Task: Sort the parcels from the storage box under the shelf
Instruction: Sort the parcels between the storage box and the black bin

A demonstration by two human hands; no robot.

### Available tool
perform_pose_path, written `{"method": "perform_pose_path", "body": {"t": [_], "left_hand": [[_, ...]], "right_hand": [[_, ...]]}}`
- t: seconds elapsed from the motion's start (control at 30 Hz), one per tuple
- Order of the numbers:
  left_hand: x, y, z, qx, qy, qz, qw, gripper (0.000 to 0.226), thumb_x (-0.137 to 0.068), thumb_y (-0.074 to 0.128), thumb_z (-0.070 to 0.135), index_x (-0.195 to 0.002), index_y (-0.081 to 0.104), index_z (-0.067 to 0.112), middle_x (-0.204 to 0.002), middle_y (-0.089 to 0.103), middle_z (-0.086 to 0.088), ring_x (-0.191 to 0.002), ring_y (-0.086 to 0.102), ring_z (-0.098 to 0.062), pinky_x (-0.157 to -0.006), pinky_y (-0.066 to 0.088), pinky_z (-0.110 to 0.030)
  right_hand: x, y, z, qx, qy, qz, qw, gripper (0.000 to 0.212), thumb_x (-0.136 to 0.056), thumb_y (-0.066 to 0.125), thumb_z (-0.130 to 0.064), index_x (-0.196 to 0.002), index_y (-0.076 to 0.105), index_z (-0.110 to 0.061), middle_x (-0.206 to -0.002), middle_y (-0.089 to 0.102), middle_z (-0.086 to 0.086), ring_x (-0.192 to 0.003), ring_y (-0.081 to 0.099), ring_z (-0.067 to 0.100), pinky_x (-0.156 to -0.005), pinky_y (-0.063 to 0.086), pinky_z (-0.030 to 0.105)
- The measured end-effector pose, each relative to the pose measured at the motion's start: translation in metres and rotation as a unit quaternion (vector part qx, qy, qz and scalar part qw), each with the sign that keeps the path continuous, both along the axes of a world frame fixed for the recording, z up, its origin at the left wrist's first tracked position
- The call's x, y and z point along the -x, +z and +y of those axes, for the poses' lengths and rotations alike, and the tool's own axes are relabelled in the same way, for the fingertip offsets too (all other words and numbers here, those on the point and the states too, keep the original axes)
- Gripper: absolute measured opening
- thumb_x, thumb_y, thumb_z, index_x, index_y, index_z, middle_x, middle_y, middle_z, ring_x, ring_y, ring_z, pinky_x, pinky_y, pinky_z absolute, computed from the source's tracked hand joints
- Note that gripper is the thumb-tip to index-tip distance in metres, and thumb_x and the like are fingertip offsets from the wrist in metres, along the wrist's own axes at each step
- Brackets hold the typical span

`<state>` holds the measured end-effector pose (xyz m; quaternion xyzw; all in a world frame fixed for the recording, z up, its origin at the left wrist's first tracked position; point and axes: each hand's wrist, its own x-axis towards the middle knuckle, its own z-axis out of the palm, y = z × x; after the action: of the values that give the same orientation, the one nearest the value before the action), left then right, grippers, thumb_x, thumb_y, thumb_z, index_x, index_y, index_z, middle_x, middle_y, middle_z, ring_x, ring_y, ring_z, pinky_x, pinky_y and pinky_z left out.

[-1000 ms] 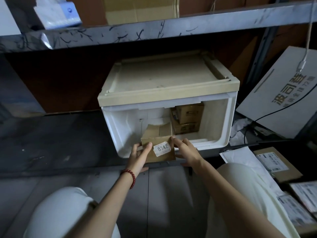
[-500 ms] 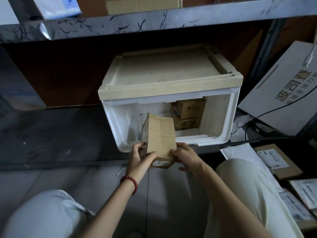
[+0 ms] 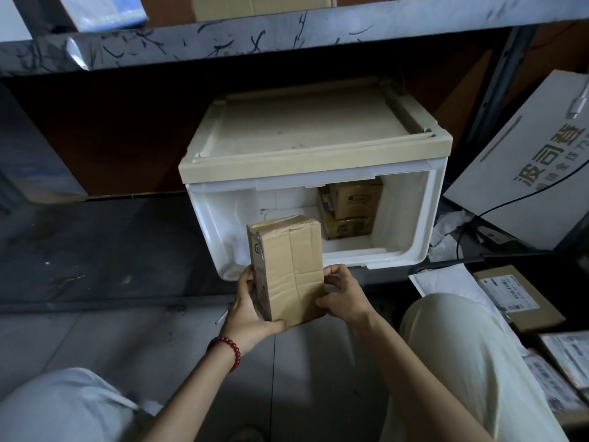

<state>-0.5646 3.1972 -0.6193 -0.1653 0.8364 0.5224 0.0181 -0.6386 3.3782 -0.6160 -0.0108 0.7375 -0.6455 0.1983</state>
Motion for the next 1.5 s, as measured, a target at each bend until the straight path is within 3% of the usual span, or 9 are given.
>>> {"method": "perform_pose_path", "body": {"t": [0.23, 0.33, 0.43, 0.6, 0.8, 0.97, 1.1, 1.33, 1.5], "left_hand": [[0.009, -0.003, -0.005, -0.112, 0.028, -0.041, 0.992, 0.088, -0.064, 0.076, 0.025, -0.136, 0.027, 0.041, -0.117, 0.056, 0.014, -0.105, 0.055, -0.008, -0.084, 0.049, -0.034], [0.010, -0.004, -0.004, -0.202, 0.058, -0.075, 0.975, 0.057, -0.065, 0.068, 0.034, -0.119, 0.051, 0.035, -0.118, 0.062, 0.004, -0.106, 0.059, -0.017, -0.080, 0.054, -0.039], [0.012, -0.005, -0.003, -0.244, 0.078, -0.088, 0.963, 0.045, -0.074, 0.063, 0.043, -0.117, 0.055, 0.032, -0.119, 0.062, -0.001, -0.104, 0.060, -0.021, -0.073, 0.053, -0.034], [0.015, -0.001, -0.006, -0.216, 0.118, -0.045, 0.968, 0.037, -0.068, 0.057, 0.058, -0.102, 0.047, 0.047, -0.112, 0.062, 0.002, -0.098, 0.062, -0.021, -0.069, 0.051, -0.034], [0.014, 0.010, -0.005, -0.148, 0.088, 0.004, 0.985, 0.053, -0.058, 0.041, 0.087, -0.099, 0.048, 0.056, -0.111, 0.061, 0.012, -0.102, 0.060, -0.015, -0.083, 0.049, -0.041], [0.013, 0.017, -0.006, -0.133, 0.089, 0.069, 0.985, 0.023, -0.088, 0.046, 0.057, -0.110, 0.049, 0.051, -0.119, 0.060, 0.011, -0.106, 0.059, -0.012, -0.075, 0.047, -0.031], [0.014, 0.026, -0.008, -0.173, 0.076, 0.109, 0.976, 0.055, -0.075, 0.070, 0.049, -0.125, 0.051, 0.040, -0.115, 0.064, 0.009, -0.111, 0.060, -0.013, -0.098, 0.048, -0.044], [0.016, 0.031, -0.017, -0.150, 0.062, 0.117, 0.980, 0.123, -0.049, 0.087, 0.038, -0.147, 0.012, 0.044, -0.141, 0.035, 0.019, -0.117, 0.045, 0.000, -0.093, 0.045, -0.027], [0.017, 0.029, -0.019, -0.115, 0.057, 0.082, 0.988, 0.139, -0.039, 0.091, 0.055, -0.147, 0.005, 0.044, -0.148, 0.034, 0.010, -0.125, 0.040, -0.009, -0.099, 0.037, -0.035]], "right_hand": [[0.000, 0.004, -0.004, 0.052, 0.017, 0.040, 0.998, 0.041, -0.076, 0.058, 0.020, -0.089, 0.051, -0.018, -0.103, 0.060, 0.000, -0.102, 0.054, 0.015, -0.081, 0.047, 0.034], [0.000, 0.009, -0.008, 0.072, 0.024, 0.030, 0.997, 0.032, -0.080, 0.067, 0.005, -0.103, 0.059, -0.015, -0.108, 0.062, -0.003, -0.095, 0.058, 0.008, -0.070, 0.050, 0.023], [0.001, 0.016, -0.010, 0.092, 0.008, 0.015, 0.996, 0.028, -0.083, 0.071, -0.013, -0.108, 0.063, -0.023, -0.116, 0.062, -0.004, -0.089, 0.060, 0.006, -0.064, 0.046, 0.016], [-0.001, 0.021, -0.010, 0.089, 0.046, -0.019, 0.995, 0.024, -0.094, 0.057, -0.030, -0.117, 0.059, -0.037, -0.120, 0.060, -0.018, -0.097, 0.058, 0.005, -0.083, 0.045, 0.028], [0.005, 0.023, -0.007, 0.125, 0.006, -0.043, 0.991, 0.018, -0.097, 0.049, -0.037, -0.113, 0.055, -0.037, -0.114, 0.060, -0.015, -0.105, 0.057, 0.012, -0.078, 0.049, 0.038], [0.008, 0.019, -0.002, 0.168, -0.027, -0.084, 0.982, 0.020, -0.093, 0.056, -0.032, -0.111, 0.048, -0.035, -0.113, 0.061, -0.001, -0.101, 0.060, 0.021, -0.065, 0.055, 0.040], [0.010, 0.019, -0.004, 0.186, -0.029, -0.160, 0.969, 0.015, -0.099, 0.045, -0.031, -0.111, 0.053, -0.032, -0.112, 0.062, 0.004, -0.098, 0.062, 0.027, -0.074, 0.057, 0.048], [0.012, 0.012, 0.003, 0.145, -0.002, -0.177, 0.973, 0.024, -0.099, 0.043, -0.032, -0.115, 0.061, -0.031, -0.113, 0.067, 0.006, -0.100, 0.066, 0.029, -0.074, 0.057, 0.045], [0.010, 0.008, 0.005, 0.118, 0.009, -0.188, 0.975, 0.029, -0.097, 0.046, -0.037, -0.120, 0.060, -0.030, -0.115, 0.066, 0.008, -0.100, 0.066, 0.031, -0.076, 0.057, 0.047]]}}
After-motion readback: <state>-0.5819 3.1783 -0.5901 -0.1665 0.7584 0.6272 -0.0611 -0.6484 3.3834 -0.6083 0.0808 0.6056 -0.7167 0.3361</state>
